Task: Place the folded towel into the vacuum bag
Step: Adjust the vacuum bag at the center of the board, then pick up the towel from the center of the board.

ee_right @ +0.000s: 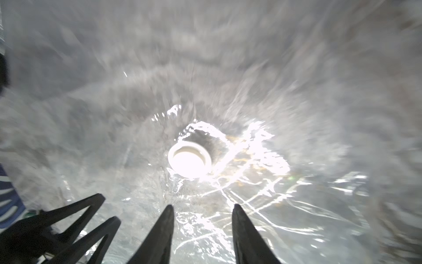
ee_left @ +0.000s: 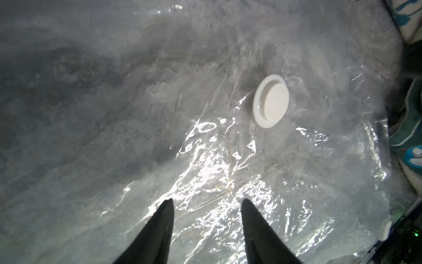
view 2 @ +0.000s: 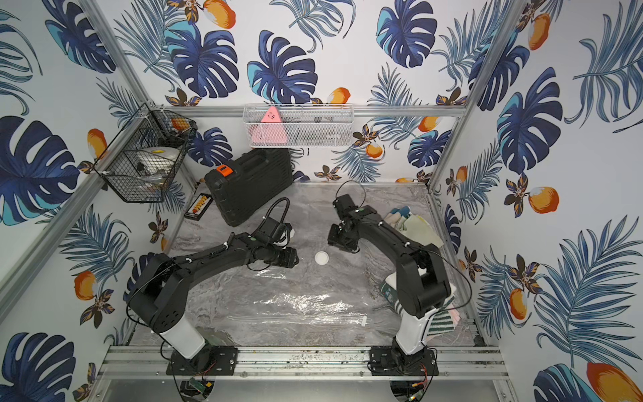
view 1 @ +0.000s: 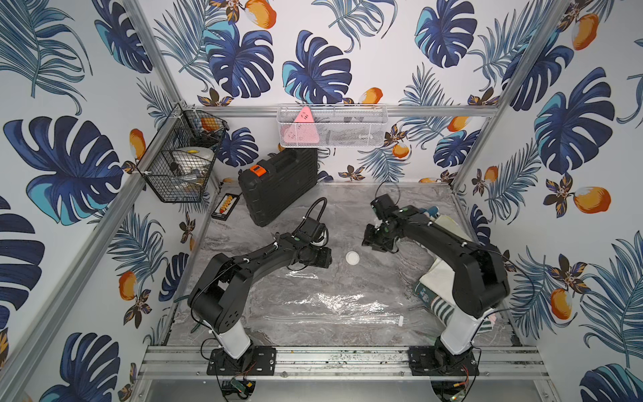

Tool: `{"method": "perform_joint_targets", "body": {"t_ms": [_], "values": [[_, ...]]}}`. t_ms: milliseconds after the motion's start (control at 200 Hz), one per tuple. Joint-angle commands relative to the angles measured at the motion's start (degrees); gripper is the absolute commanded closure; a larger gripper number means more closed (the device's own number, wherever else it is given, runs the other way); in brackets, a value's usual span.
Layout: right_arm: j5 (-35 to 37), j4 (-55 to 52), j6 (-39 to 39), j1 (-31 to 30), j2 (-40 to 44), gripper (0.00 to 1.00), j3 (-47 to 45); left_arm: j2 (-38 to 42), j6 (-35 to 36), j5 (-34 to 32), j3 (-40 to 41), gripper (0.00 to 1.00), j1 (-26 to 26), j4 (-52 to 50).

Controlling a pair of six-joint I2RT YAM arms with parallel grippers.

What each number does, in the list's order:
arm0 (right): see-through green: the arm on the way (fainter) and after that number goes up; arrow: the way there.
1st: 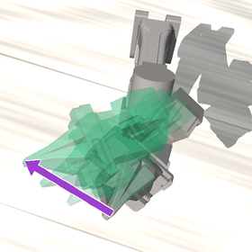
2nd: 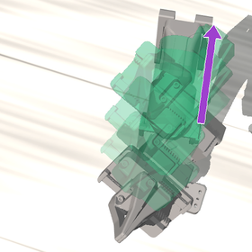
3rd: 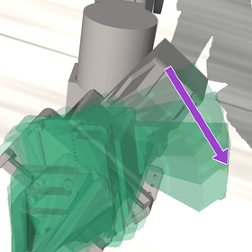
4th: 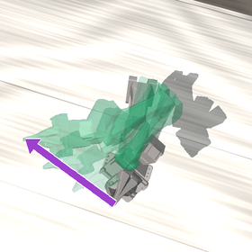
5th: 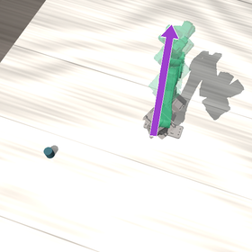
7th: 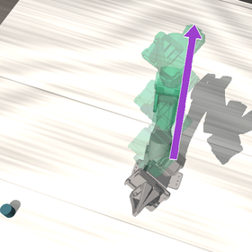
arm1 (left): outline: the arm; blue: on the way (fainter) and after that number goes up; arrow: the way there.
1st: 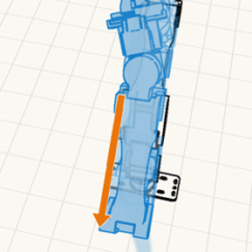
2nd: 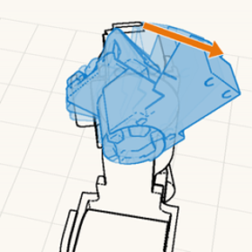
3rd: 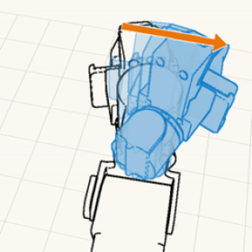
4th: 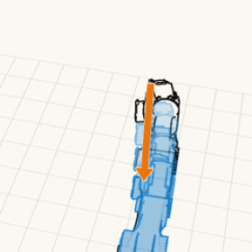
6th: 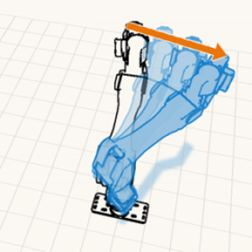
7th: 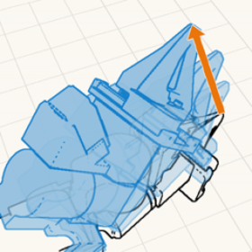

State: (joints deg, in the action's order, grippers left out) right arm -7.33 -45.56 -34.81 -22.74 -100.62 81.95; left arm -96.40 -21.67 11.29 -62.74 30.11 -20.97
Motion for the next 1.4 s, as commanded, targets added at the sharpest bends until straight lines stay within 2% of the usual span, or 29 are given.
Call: {"method": "perform_joint_targets", "body": {"t_ms": [0, 110, 205, 265, 395, 550, 766, 871, 921, 966, 1046, 1116, 1211, 1391], "values": [[4.9, -6.8, 5.4, 7.8, 4.0, 0.46, -1.1, 0.7, -0.3, -0.3, -1.7, 0.46, 1.1, 3.0], [14.7, -9.0, 5.5, 15.7, 6.2, 0.29, -0.6, 0.3, 0.2, -0.4, -1.3, 0.46, 1.4, 3.8], [22.3, -10.4, 3.8, 19.7, 7.0, 0.22, 0.6, 0.0, 0.5, -0.1, -0.6, 0.46, 1.5, 3.2], [26.0, -11.1, 2.9, 20.3, 6.9, 0.18, 1.9, 0.2, 0.5, 0.0, -0.3, 0.46, 1.6, 3.1], [29.1, -11.9, 1.9, 20.3, 4.8, 0.11, 2.2, 0.9, 0.6, 0.2, 0.6, 0.46, 1.7, 4.1], [31.1, -8.7, 2.6, 20.3, 1.6, 0.11, 1.4, 0.8, -0.3, 1.6, 1.3, 0.46, 2.1, 4.9], [31.2, -6.1, 1.6, 20.2, -8.1, 0.13, 3.5, 0.9, -0.6, 2.0, 1.9, 0.46, 3.3, 5.5], [30.5, -4.1, 1.6, 20.2, -11.6, 0.18, 3.9, 0.8, -0.6, 1.6, 2.1, 0.46, 3.8, 5.4], [30.3, -3.6, 1.9, 20.2, -12.8, 0.25, 4.1, 0.8, -0.4, 1.4, 2.0, 0.46, 4.1, 5.2], [30.2, -3.6, 2.4, 20.2, -13.3, 0.34, 4.5, 0.9, -0.1, 1.2, 1.9, 0.46, 4.3, 4.7], [29.6, -3.1, 3.1, 20.1, -11.4, 0.61, 4.1, 1.4, 0.3, 0.5, 2.0, 0.46, 4.5, 4.2], [29.8, -2.0, 3.4, 19.9, -7.9, 0.72, 3.1, 1.8, 0.5, 0.0, 1.8, 0.46, 4.6, 3.9], [29.7, -1.8, 4.0, 19.4, -3.9, 0.80, 3.6, 2.2, 0.2, -0.2, 2.0, 0.46, 4.6, 3.7], [31.0, -4.1, 6.4, 14.0, 0.6, 0.83, 6.7, 3.4, -0.9, 0.0, 3.1, 0.46, 4.6, 3.5]]}}
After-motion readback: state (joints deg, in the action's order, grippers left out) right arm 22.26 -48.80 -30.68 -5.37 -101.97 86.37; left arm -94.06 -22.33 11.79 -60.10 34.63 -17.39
